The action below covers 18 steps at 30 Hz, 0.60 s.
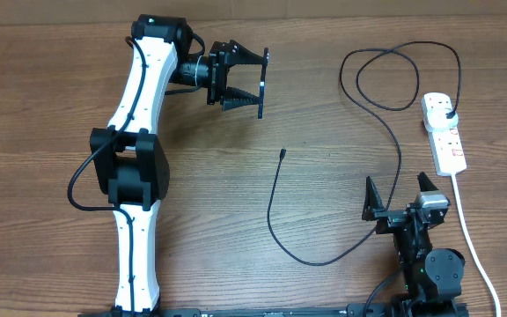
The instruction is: Plug charger to phone and switch on socket
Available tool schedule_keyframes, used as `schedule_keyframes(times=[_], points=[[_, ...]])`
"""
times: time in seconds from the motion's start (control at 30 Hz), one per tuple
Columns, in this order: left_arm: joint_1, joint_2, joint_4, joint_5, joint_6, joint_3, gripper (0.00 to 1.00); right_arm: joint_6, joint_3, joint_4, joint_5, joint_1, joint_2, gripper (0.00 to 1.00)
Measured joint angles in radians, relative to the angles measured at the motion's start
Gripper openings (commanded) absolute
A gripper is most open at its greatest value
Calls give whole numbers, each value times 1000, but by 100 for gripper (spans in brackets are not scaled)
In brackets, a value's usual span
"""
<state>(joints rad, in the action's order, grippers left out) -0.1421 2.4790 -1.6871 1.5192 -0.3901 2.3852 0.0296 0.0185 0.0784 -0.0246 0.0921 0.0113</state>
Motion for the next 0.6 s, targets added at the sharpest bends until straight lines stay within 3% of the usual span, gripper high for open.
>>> schedule_keyframes(times=[0.1,0.17,0.27,0.37,0.5,0.6], points=[[0,0,0,0,0,0,71,-3,0,-46,81,-1,0,100],[0,0,0,0,0,0,71,-23,0,-26,307,0,0,100],[0,0,0,0,-4,0,71,-53,0,-45,484,-1,0,100],[0,0,0,0,-23,0,71,-136,0,-213,632,-1,0,100],[0,0,0,0,-36,0,71,-200,15,-214,670,0,1,100],[0,0,0,0,-45,0,71,-218,90,-54,626,-1,31,100]])
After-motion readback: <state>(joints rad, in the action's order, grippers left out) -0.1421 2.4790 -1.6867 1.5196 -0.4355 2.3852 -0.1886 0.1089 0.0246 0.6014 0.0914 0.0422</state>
